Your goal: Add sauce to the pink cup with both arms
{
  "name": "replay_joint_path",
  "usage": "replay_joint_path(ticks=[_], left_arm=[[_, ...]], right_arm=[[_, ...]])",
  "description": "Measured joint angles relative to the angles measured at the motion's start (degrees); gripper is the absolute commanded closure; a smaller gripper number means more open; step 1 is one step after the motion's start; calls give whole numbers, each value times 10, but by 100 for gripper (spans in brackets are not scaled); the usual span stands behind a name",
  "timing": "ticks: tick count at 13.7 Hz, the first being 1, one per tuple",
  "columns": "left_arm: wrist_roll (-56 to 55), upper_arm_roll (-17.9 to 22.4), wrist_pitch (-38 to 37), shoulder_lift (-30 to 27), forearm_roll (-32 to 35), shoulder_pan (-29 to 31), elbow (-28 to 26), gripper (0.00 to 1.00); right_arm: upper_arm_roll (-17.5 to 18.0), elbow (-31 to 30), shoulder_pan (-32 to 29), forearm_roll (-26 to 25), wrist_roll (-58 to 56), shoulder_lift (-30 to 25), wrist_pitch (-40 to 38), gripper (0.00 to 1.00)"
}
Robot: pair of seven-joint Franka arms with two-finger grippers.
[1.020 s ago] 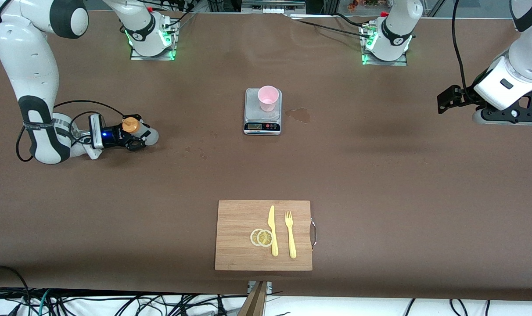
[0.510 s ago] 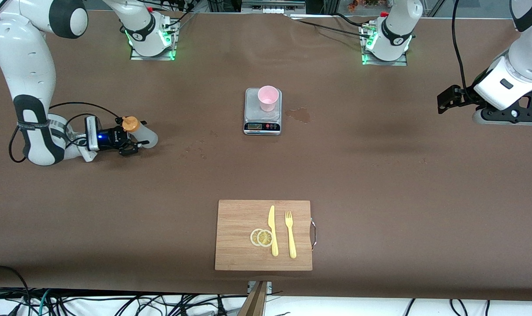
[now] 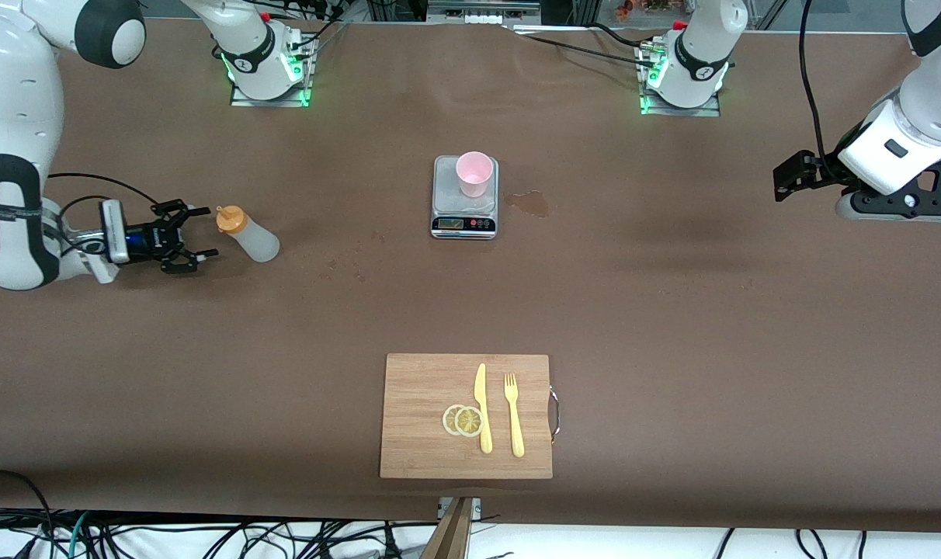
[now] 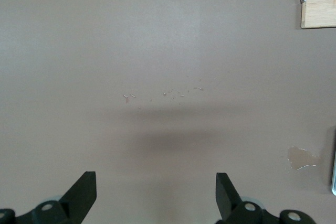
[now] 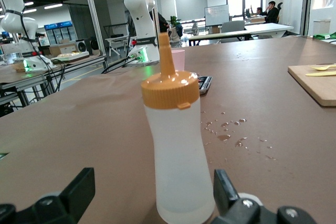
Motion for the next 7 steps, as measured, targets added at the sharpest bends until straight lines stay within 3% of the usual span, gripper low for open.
replay_joint_path(ticks=[3,7], left_arm=[[0,0,0,0,0,0,0,0],[0,0,0,0,0,0,0,0]], right_arm=[[-9,37,0,-21,27,-41,-3,0],[-7,46,2,-83,169,-164,58,0]])
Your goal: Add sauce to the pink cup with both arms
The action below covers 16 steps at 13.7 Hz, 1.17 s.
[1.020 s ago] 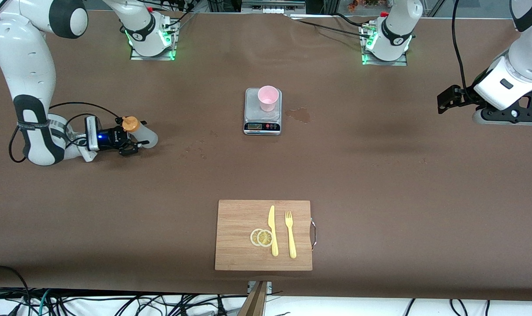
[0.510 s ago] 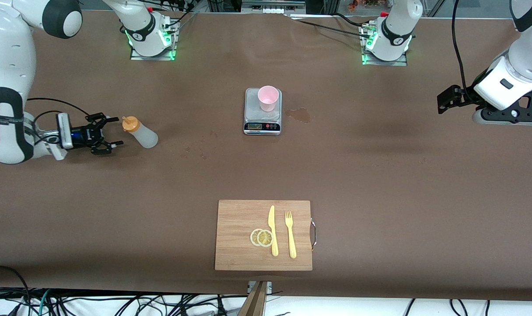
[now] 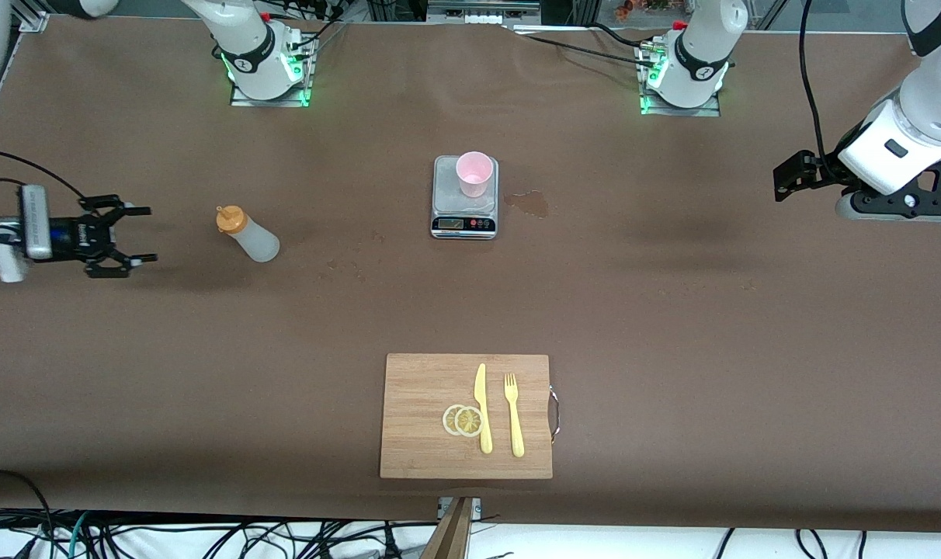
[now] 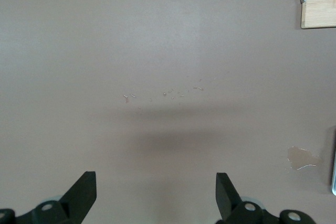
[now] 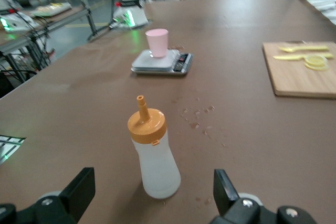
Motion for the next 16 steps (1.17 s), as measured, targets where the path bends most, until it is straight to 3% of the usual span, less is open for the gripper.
replay_joint_path(ticks=[3,9,12,16], left_arm=[[0,0,0,0,0,0,0,0],[0,0,0,0,0,0,0,0],[0,0,0,0,0,0,0,0],[0,0,0,1,0,0,0,0]], right_arm=[[28,-2,12,-78,161,-102,68,0],[135,-4,39,-282,564,-272,129,0],[182,-5,55,-360,785,-328,129,0],[244,8,86,-447,1099,-354,119,0]])
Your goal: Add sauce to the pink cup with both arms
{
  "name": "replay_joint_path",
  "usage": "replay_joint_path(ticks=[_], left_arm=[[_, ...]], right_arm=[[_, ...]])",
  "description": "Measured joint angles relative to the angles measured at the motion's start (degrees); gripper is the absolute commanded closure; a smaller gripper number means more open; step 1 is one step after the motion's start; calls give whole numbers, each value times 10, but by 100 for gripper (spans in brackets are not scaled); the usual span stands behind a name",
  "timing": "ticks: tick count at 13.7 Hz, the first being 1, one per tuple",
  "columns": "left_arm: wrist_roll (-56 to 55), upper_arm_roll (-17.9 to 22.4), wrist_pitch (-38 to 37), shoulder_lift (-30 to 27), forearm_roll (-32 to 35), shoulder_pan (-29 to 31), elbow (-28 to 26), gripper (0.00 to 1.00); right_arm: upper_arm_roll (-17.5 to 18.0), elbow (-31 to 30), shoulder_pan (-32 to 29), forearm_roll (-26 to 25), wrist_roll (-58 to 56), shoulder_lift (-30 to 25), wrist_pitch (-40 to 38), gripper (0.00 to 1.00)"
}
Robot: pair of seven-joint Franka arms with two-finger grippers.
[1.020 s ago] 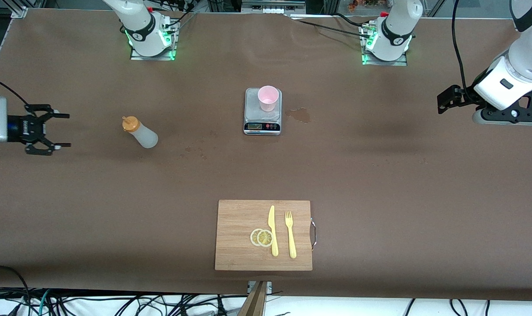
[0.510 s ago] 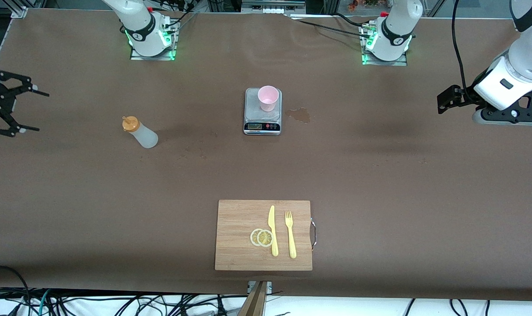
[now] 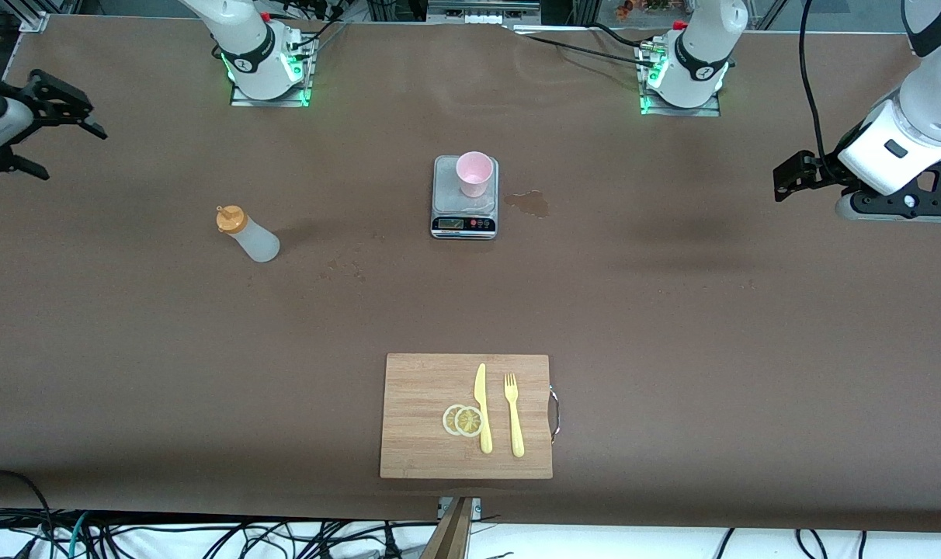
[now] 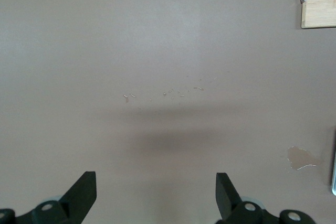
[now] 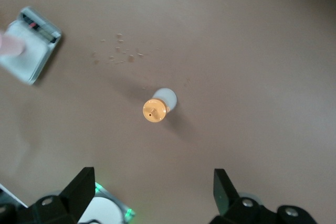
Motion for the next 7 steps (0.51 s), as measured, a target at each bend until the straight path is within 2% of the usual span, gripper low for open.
replay_joint_path(ticks=[2,3,7], left_arm=[[0,0,0,1,0,4,0,0],[0,1,0,1,0,6,0,0],[0,1,0,3,0,7,0,0]], right_arm=[[24,22,12,-13,138,-1,-24,0],[27,29,14,-14,167,-1,-29,0],[21,31,9,-19,180,-1,-32,0]])
